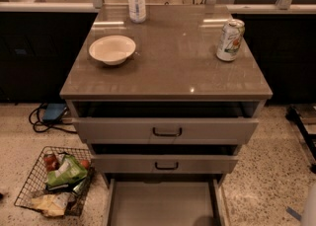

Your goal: Close bottom drawer

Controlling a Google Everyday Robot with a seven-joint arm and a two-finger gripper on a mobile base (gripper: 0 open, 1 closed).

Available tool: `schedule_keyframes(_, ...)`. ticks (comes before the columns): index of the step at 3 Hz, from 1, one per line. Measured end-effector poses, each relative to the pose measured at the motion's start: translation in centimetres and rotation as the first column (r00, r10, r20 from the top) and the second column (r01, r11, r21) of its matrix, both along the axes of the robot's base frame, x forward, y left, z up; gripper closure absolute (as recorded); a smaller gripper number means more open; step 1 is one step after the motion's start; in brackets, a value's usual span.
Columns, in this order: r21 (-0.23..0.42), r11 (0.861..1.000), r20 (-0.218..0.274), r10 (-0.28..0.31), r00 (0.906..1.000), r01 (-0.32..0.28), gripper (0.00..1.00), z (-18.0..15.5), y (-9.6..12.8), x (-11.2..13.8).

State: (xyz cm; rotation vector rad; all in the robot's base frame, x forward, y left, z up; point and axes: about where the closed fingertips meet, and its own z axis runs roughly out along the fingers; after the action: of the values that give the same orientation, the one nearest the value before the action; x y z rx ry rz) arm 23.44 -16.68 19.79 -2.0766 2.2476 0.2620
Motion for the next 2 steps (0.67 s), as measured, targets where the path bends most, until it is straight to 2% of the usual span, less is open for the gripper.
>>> schedule_keyframes(1,0.058,0.998,-0.005,0.026,0.9997,-0.025,1.00,-4.3,1.8,1.0)
schedule_keyframes(2,0.087,0.995,0.011,0.053,0.9985,-0.054,1.00,-6.4,3.6,2.1)
